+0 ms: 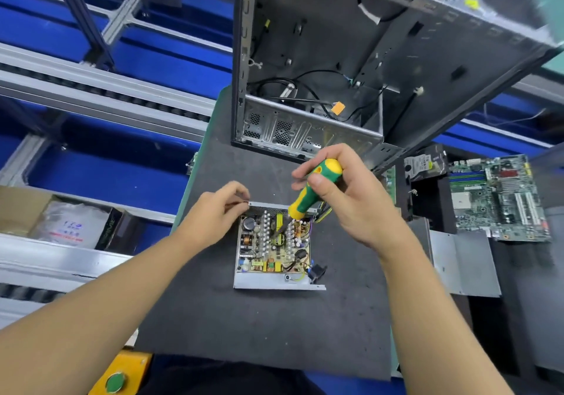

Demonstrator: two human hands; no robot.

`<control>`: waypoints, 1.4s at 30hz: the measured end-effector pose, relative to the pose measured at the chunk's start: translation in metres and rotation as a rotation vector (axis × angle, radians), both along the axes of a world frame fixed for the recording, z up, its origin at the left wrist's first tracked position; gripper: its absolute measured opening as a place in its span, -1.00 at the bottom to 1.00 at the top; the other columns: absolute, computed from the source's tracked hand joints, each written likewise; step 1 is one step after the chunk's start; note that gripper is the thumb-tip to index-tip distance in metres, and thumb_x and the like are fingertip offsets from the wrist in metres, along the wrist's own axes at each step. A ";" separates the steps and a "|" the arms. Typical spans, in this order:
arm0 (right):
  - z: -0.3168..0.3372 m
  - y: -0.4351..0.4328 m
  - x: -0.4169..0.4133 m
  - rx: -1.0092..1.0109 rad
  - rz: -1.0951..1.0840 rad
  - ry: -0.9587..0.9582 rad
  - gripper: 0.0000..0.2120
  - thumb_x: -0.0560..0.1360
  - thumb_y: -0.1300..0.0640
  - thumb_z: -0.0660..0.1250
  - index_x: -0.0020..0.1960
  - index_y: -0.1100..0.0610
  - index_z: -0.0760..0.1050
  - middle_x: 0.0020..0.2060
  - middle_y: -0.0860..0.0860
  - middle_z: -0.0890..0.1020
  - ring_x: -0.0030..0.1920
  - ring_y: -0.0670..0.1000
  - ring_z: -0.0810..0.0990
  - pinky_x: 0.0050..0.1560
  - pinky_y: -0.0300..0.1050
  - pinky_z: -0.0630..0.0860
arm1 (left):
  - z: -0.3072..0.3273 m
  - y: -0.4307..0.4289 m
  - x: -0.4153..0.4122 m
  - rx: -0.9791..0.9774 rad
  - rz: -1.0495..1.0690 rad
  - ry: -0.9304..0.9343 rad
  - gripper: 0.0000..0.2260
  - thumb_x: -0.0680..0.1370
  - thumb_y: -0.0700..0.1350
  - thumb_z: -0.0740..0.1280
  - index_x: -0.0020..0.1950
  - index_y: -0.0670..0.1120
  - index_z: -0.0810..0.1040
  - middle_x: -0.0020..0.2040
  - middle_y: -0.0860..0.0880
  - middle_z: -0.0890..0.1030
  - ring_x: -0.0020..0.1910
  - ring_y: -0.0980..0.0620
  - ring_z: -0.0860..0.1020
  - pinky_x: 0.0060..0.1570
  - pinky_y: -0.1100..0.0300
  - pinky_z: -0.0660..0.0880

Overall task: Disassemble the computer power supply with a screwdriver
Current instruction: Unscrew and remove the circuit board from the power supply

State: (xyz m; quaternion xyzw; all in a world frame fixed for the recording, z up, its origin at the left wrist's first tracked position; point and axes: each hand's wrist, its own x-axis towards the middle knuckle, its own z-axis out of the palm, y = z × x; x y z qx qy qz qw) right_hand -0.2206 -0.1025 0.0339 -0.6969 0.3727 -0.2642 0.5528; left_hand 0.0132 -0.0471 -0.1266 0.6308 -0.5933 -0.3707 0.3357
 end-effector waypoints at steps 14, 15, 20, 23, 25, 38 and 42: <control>-0.048 0.040 0.059 -0.051 0.283 0.361 -0.89 0.60 -0.01 0.25 0.07 -0.14 0.32 -0.06 -0.07 0.63 -0.10 0.08 0.64 -0.04 0.23 0.58 | -0.022 0.029 0.018 0.146 -0.259 -0.034 -0.53 0.54 -0.18 0.40 0.35 0.22 0.40 0.18 0.47 0.47 0.22 0.34 0.44 0.20 0.31 0.35; -0.049 0.041 0.059 -0.057 0.277 0.369 -0.88 0.61 0.02 0.26 0.07 -0.12 0.33 -0.06 -0.08 0.62 -0.09 0.08 0.62 -0.03 0.22 0.57 | -0.023 0.030 0.018 0.153 -0.262 -0.052 -0.46 0.54 -0.17 0.40 0.44 0.21 0.35 0.28 0.41 0.45 0.27 0.31 0.42 0.23 0.30 0.33; -0.049 0.046 0.057 -0.077 0.263 0.407 -0.88 0.61 0.02 0.27 0.08 -0.11 0.34 -0.09 -0.07 0.61 -0.09 0.02 0.58 -0.03 0.14 0.56 | -0.025 0.031 0.017 0.172 -0.245 -0.057 -0.37 0.54 -0.17 0.41 0.52 0.20 0.28 0.42 0.24 0.45 0.34 0.26 0.39 0.30 0.24 0.34; -0.049 0.050 0.056 -0.097 0.273 0.394 -0.89 0.62 0.04 0.27 0.08 -0.10 0.35 -0.08 -0.13 0.60 -0.09 -0.06 0.55 -0.03 0.04 0.53 | -0.027 0.032 0.015 0.169 -0.236 -0.039 -0.42 0.53 -0.18 0.42 0.49 0.13 0.32 0.38 0.16 0.49 0.34 0.19 0.43 0.27 0.26 0.35; -0.048 0.054 0.055 -0.084 0.295 0.383 -0.89 0.62 0.07 0.27 0.08 -0.08 0.35 -0.06 -0.15 0.58 -0.05 -0.03 0.55 -0.02 0.05 0.53 | -0.029 0.035 0.012 0.153 -0.220 -0.021 -0.48 0.53 -0.20 0.42 0.44 0.07 0.35 0.34 0.10 0.51 0.33 0.13 0.46 0.27 0.25 0.37; -0.046 0.061 0.056 -0.126 0.304 0.429 -0.89 0.62 0.04 0.26 0.06 -0.14 0.34 -0.09 -0.15 0.57 -0.10 -0.05 0.51 -0.08 -0.06 0.49 | -0.037 0.071 0.012 -0.009 -0.295 -0.305 -0.88 0.46 0.03 0.42 -0.01 0.14 0.66 -0.05 0.24 0.56 -0.02 0.28 0.41 0.06 0.21 0.28; -0.045 0.065 0.054 -0.127 0.314 0.444 -0.89 0.62 0.07 0.27 0.07 -0.10 0.35 -0.04 -0.17 0.56 -0.03 -0.03 0.52 0.04 0.03 0.50 | -0.036 0.073 0.004 -0.017 -0.242 -0.322 -0.96 0.47 0.06 0.45 -0.10 0.14 0.65 -0.16 0.26 0.51 -0.09 0.27 0.38 0.00 0.18 0.26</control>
